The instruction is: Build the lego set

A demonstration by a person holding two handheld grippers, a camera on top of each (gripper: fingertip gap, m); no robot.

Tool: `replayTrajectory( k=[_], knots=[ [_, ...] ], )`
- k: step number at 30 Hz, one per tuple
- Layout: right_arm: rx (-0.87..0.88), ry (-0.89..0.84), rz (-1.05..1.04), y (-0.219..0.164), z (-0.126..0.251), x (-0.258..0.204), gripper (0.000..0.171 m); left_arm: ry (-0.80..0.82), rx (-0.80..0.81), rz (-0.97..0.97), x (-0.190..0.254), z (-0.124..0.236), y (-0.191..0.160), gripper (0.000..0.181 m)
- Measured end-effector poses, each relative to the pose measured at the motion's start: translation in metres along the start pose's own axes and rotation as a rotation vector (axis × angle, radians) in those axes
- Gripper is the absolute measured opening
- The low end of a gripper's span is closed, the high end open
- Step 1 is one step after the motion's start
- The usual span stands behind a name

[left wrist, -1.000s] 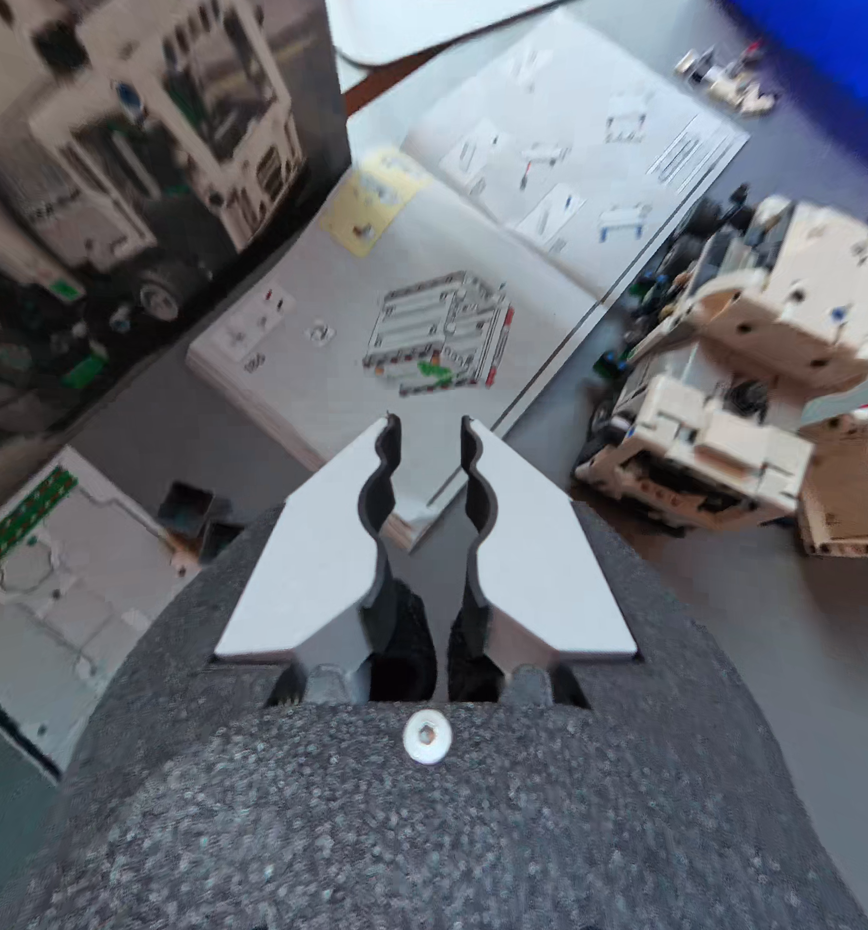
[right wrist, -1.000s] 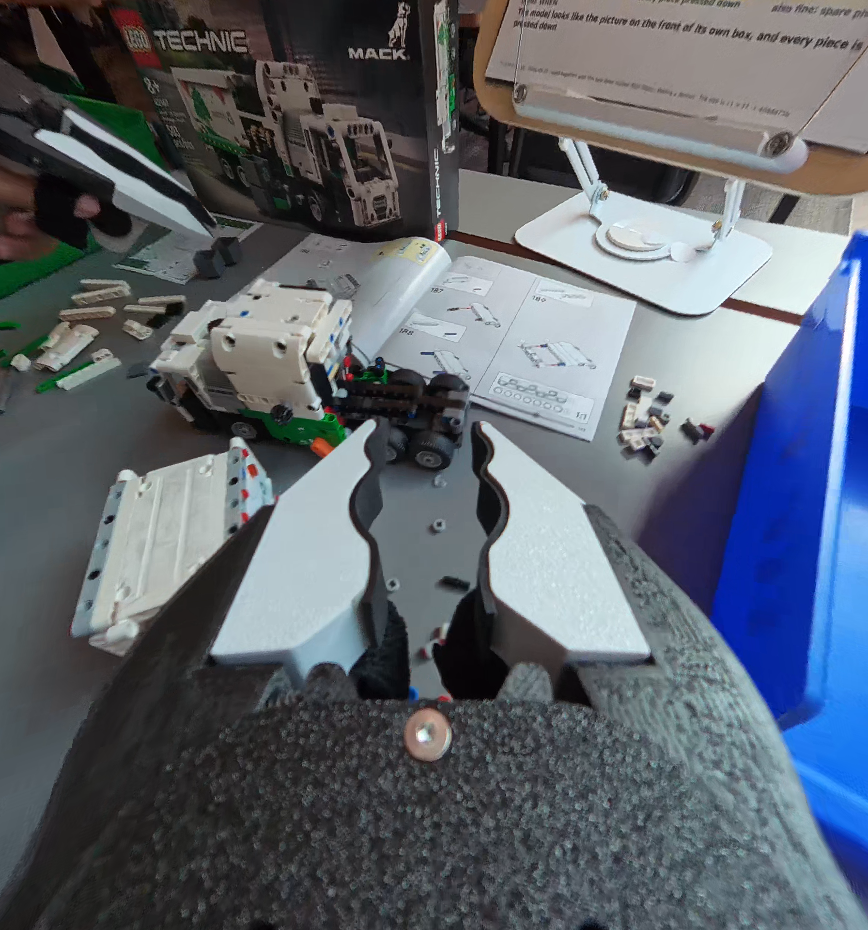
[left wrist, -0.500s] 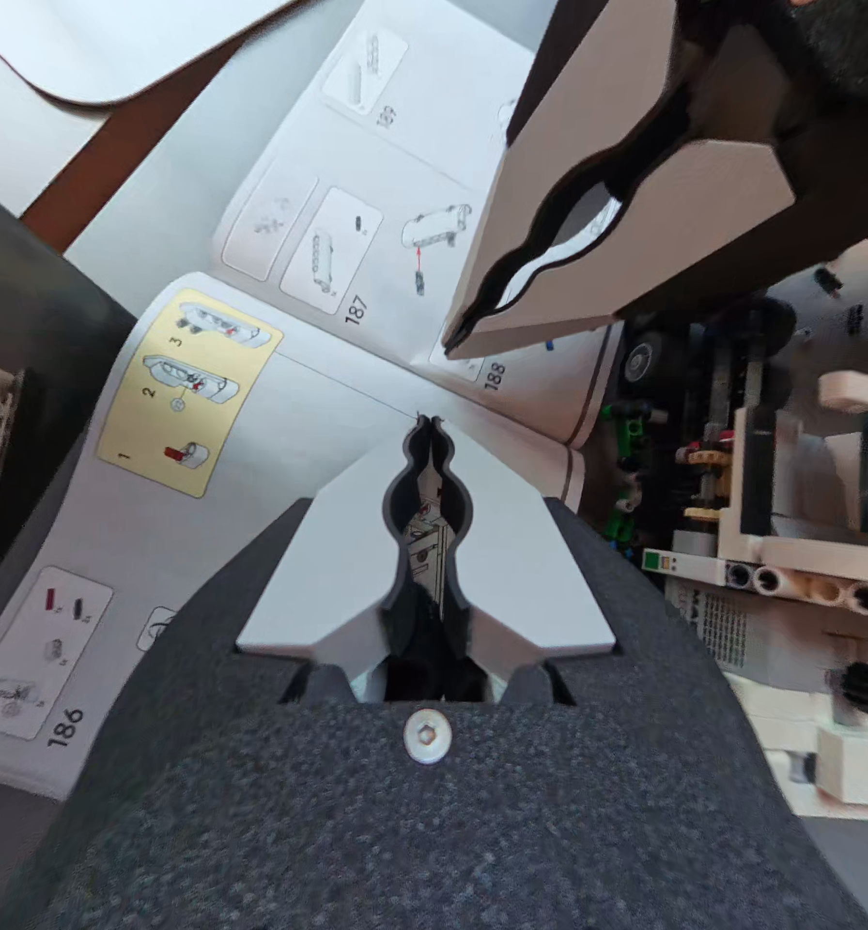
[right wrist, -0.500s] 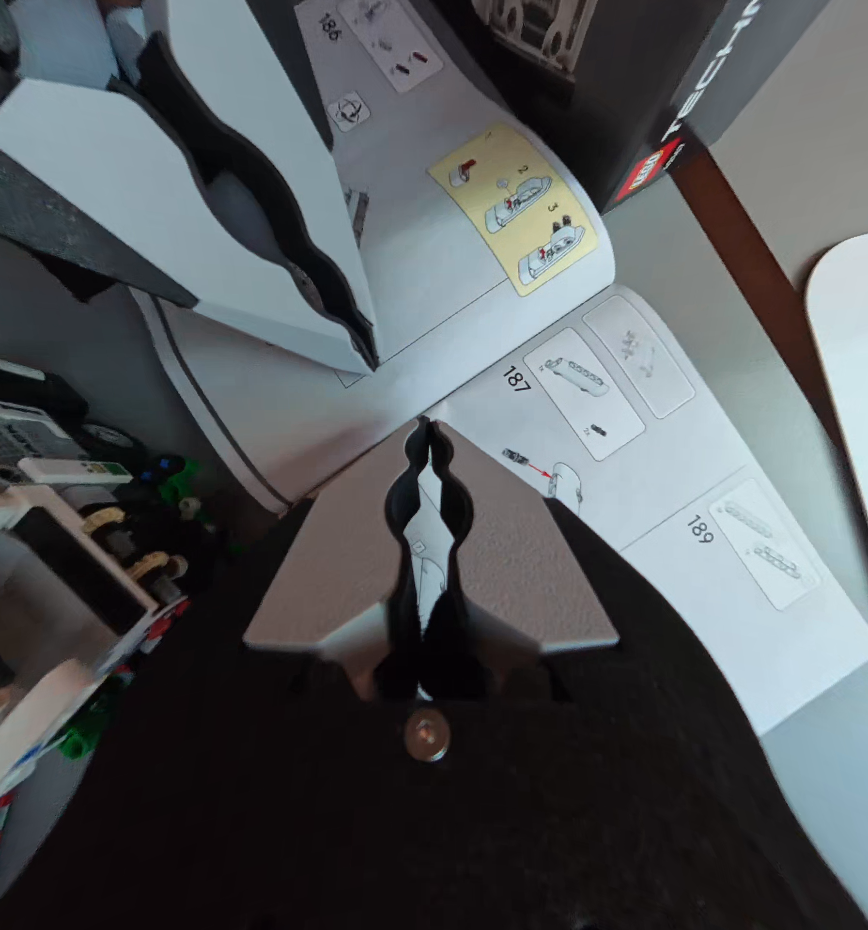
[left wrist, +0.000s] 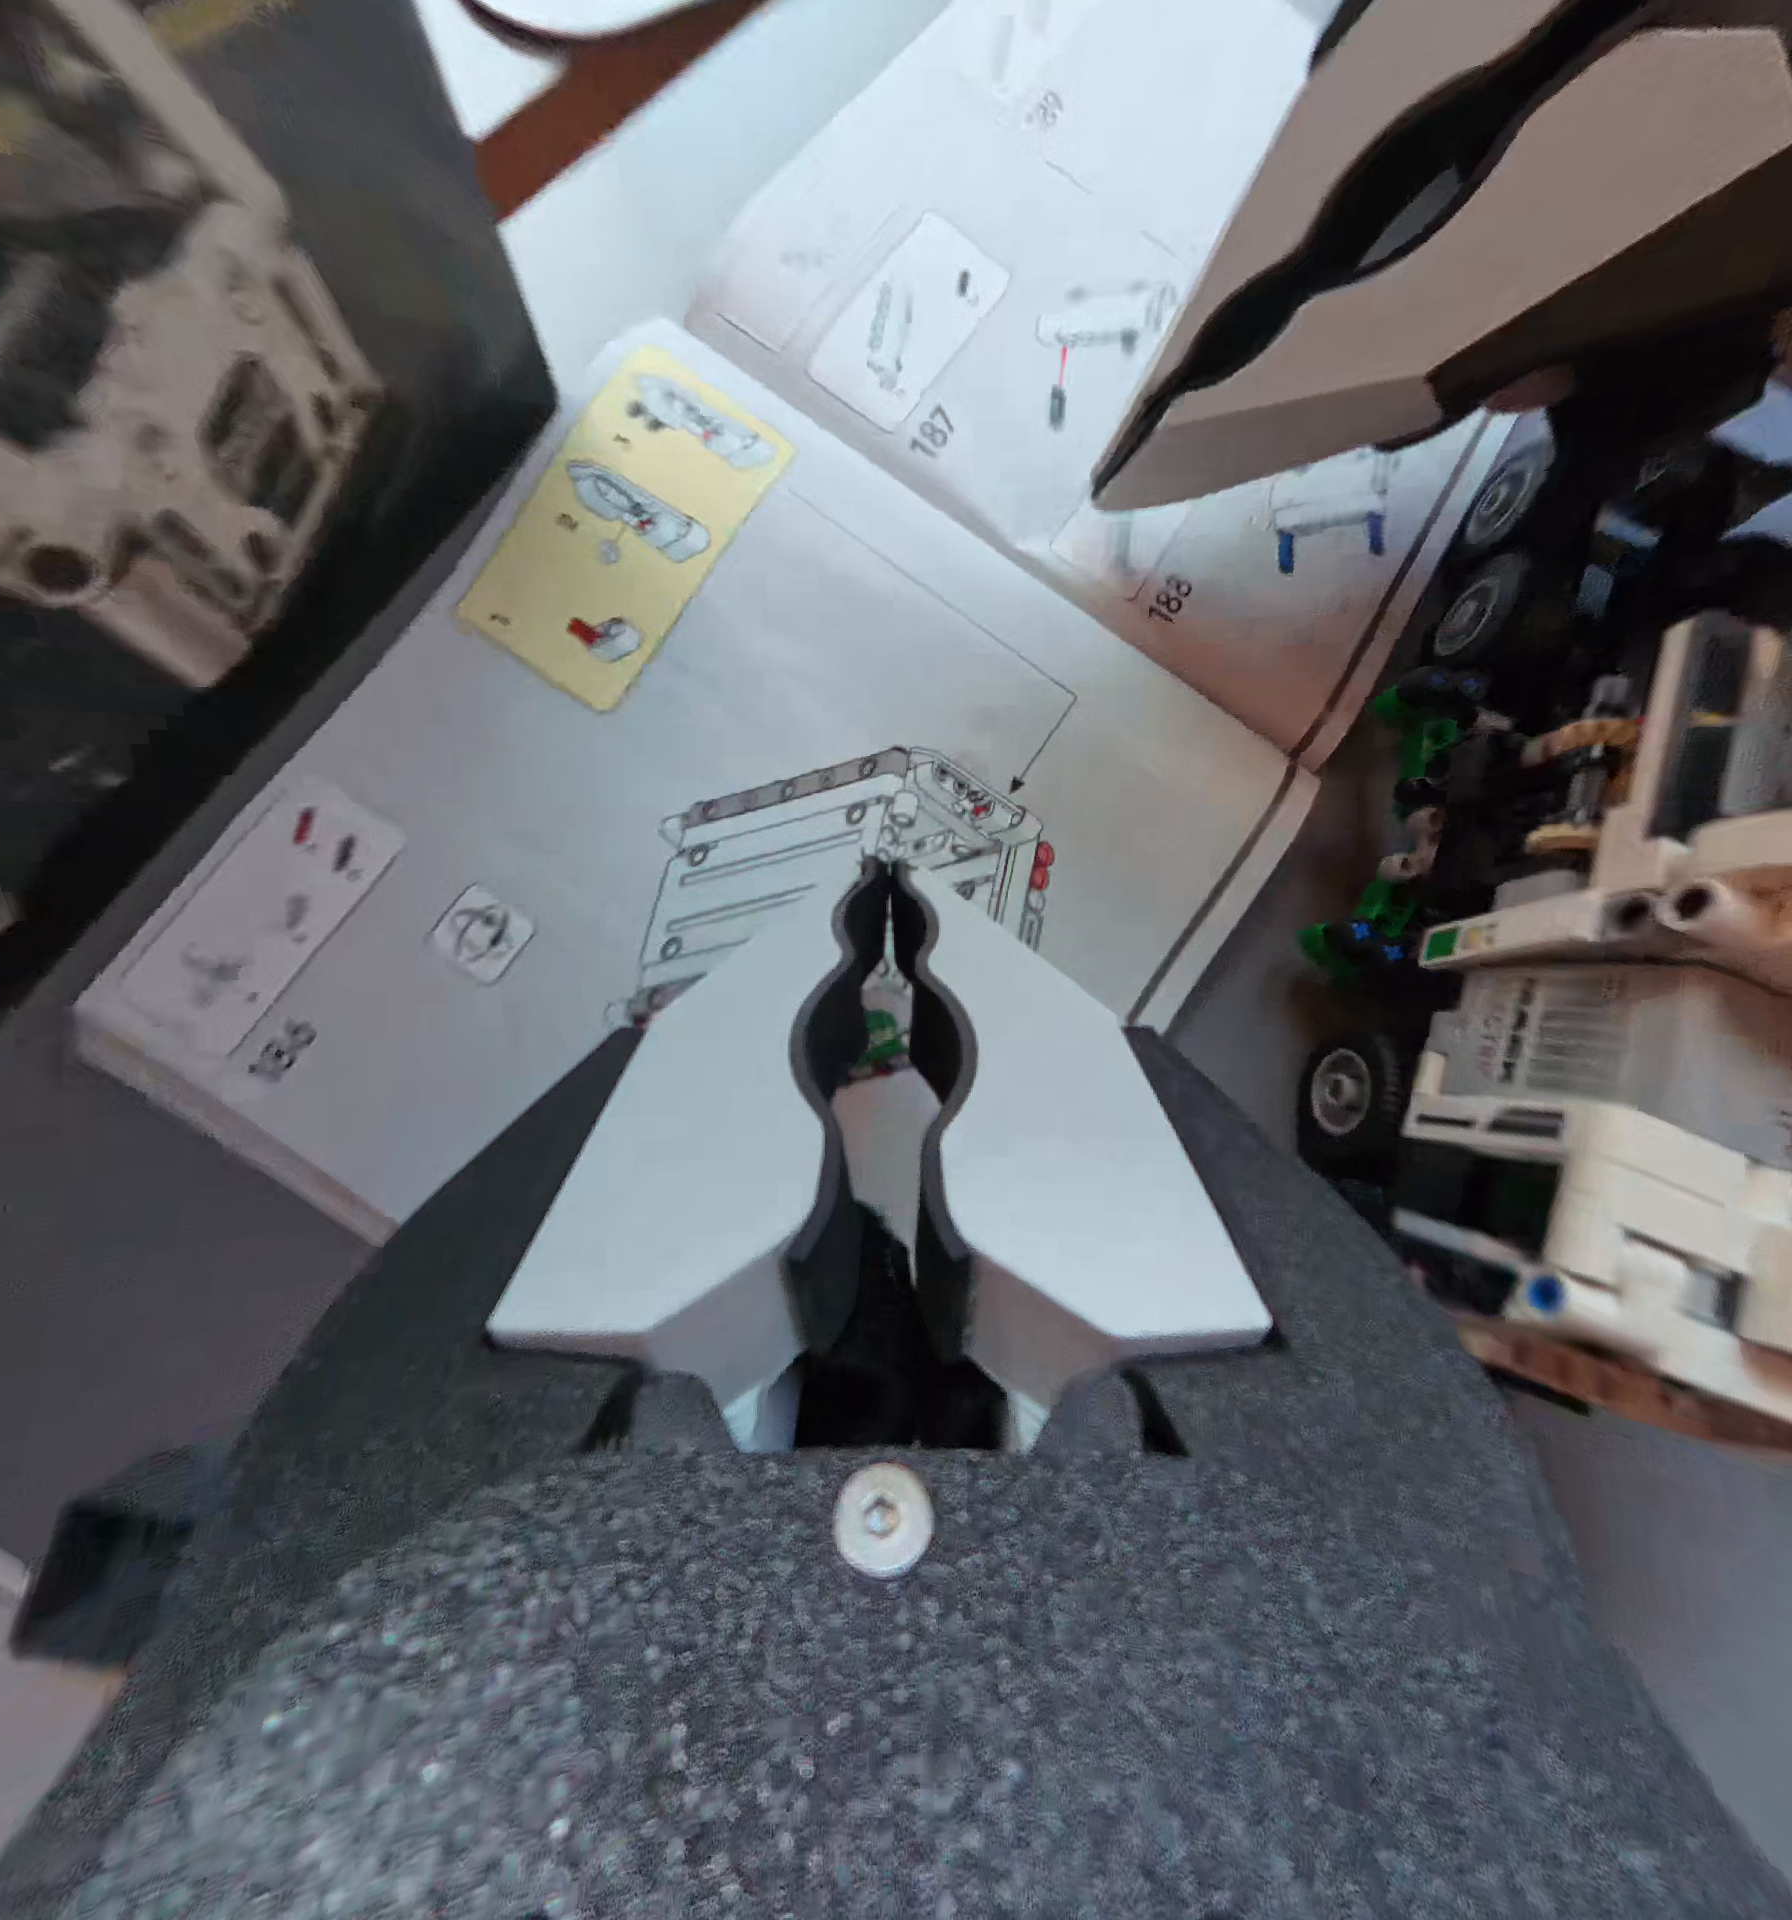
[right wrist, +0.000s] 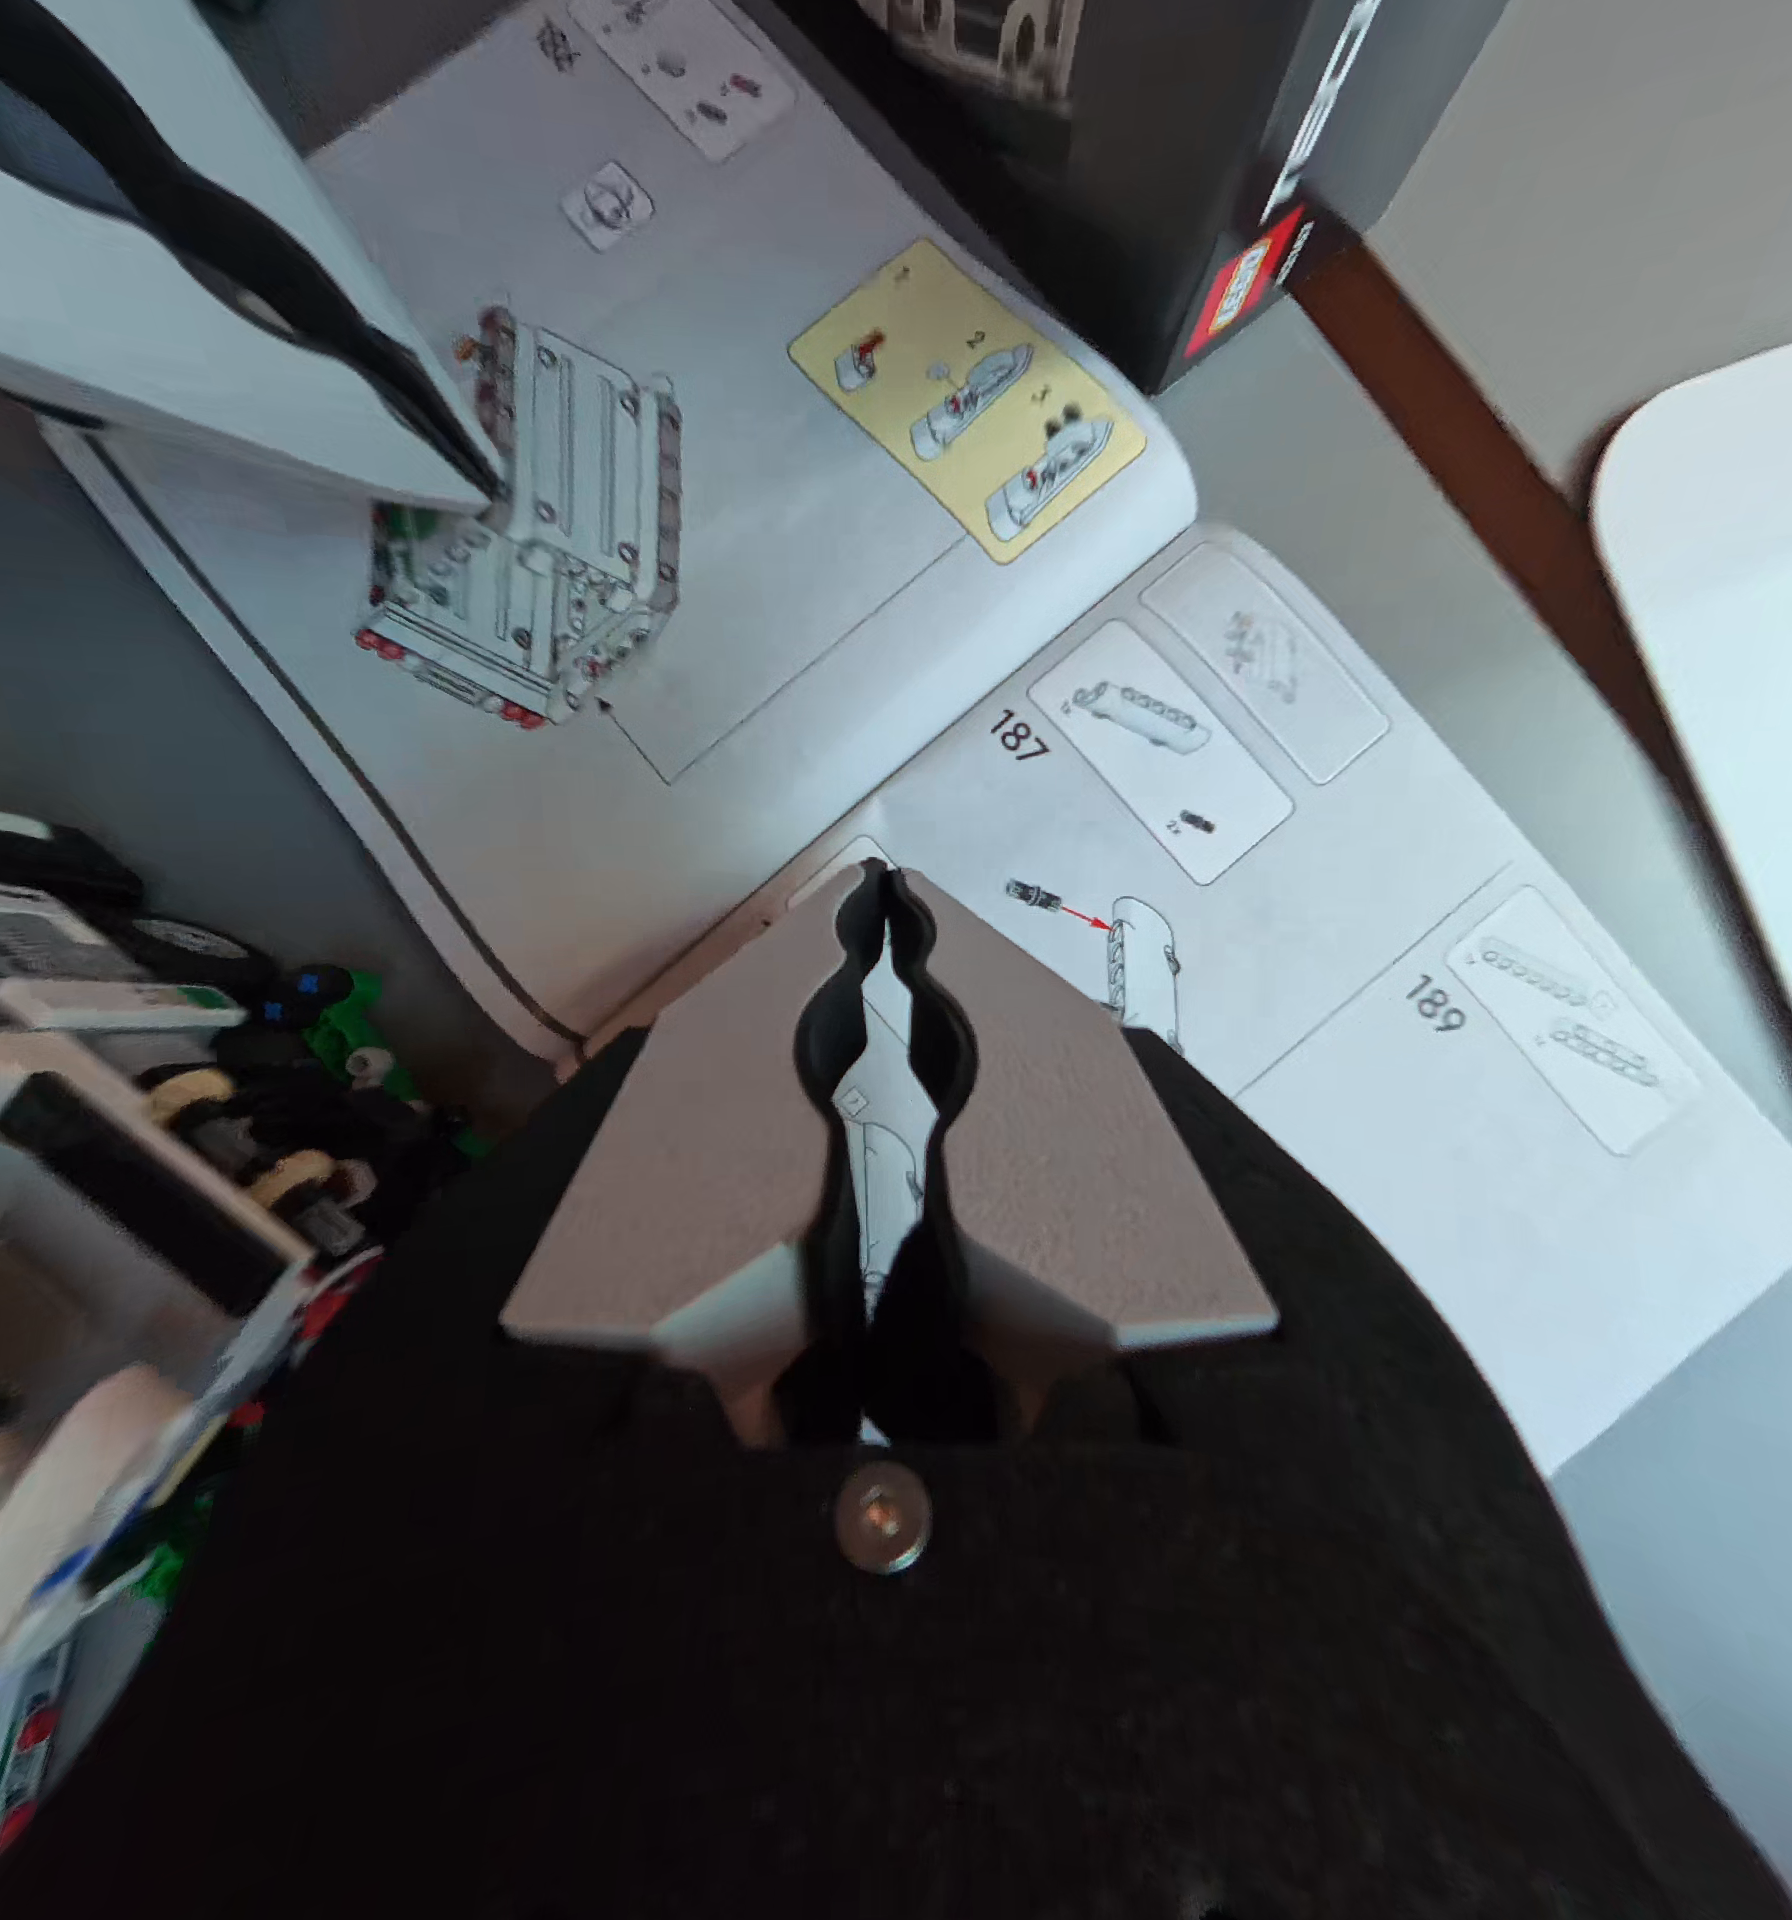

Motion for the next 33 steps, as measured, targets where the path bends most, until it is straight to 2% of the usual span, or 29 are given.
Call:
replayTrajectory(
  k=[1, 4, 6, 9, 12, 18, 22, 24, 26, 30, 33],
  knots=[
    [0.072, -0.006, -0.009, 0.009, 0.016, -0.002, 0.0, 0.028, 0.067, 0.044, -0.003, 0.019, -0.001, 0.0],
    [0.3, 0.031, -0.082, 0.029, 0.076, -0.023, 0.0, 0.14, 0.214, 0.117, -0.006, 0.071, -0.02, 0.007],
    [0.383, 0.043, -0.133, 0.024, 0.101, -0.041, 0.002, 0.201, 0.296, 0.157, -0.003, 0.093, -0.038, 0.011],
    [0.422, -0.021, -0.167, 0.001, 0.107, -0.059, 0.007, 0.221, 0.43, 0.276, 0.005, 0.114, -0.058, 0.018],
    [0.44, -0.178, -0.191, -0.023, 0.107, -0.054, 0.01, 0.231, 0.516, 0.323, 0.008, 0.133, -0.072, 0.026],
    [0.474, -0.288, -0.211, -0.039, 0.114, -0.039, 0.014, 0.305, 0.533, 0.337, -0.014, 0.161, -0.094, 0.026],
    [0.495, -0.282, -0.223, -0.038, 0.126, -0.04, 0.014, 0.405, 0.554, 0.367, -0.031, 0.209, -0.113, 0.026],
    [0.512, -0.294, -0.22, -0.039, 0.136, -0.042, 0.014, 0.418, 0.524, 0.361, -0.029, 0.226, -0.129, 0.026],
    [0.51, -0.306, -0.217, -0.044, 0.143, -0.044, 0.013, 0.343, 0.384, 0.327, -0.012, 0.223, -0.151, 0.028],
    [0.511, -0.295, -0.231, -0.054, 0.148, -0.053, 0.012, 0.238, 0.167, 0.194, 0.026, 0.19, -0.18, 0.027],
    [0.5, -0.268, -0.25, -0.062, 0.144, -0.06, 0.012, 0.285, 0.05, 0.153, 0.028, 0.161, -0.184, 0.027]
  ],
)
Point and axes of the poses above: each gripper's, where its closed fingertips meet, z back along the fingers, y out of its top, x = y × z across the jaws, the point moved 2 cm from there along z, back along the fingers, and after that the axes turned 2 degrees about -x, right-handed, at the moved point
